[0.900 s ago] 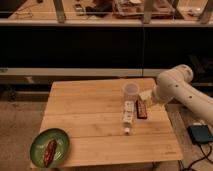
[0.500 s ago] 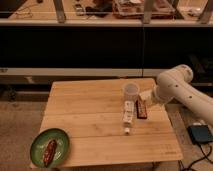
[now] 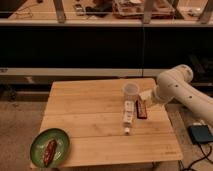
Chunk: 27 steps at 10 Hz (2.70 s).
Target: Stand the bottle upright
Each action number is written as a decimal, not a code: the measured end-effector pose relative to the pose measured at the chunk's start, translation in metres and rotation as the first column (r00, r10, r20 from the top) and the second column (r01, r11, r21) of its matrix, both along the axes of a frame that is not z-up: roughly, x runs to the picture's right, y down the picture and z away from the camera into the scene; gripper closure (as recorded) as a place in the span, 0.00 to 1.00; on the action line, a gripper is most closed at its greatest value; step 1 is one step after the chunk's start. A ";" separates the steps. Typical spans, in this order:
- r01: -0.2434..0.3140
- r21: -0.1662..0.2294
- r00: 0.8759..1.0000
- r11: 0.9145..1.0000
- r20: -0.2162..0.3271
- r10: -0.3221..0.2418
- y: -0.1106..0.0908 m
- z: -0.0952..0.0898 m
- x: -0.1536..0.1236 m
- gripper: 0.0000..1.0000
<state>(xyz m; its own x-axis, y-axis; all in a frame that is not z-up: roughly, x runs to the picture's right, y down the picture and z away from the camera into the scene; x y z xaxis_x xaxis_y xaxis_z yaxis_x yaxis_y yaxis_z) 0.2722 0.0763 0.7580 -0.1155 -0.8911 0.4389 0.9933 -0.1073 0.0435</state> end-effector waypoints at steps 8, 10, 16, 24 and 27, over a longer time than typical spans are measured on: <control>0.000 0.000 1.000 1.000 0.000 0.000 0.000 0.000 0.000 0.51; 0.000 0.000 1.000 1.000 0.000 0.000 0.000 0.000 0.000 0.51; 0.000 0.000 1.000 1.000 0.000 0.000 0.000 0.000 0.000 0.51; -0.170 -0.037 0.985 0.985 0.032 0.171 0.023 -0.031 -0.040 0.51; -0.201 -0.099 0.980 0.975 -0.024 0.200 0.042 -0.028 -0.054 0.51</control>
<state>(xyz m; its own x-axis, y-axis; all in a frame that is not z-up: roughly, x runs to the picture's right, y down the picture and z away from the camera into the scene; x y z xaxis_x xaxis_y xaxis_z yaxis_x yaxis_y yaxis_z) 0.2180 0.1179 0.7304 0.0675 -0.8469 0.5275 0.9947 0.0982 0.0303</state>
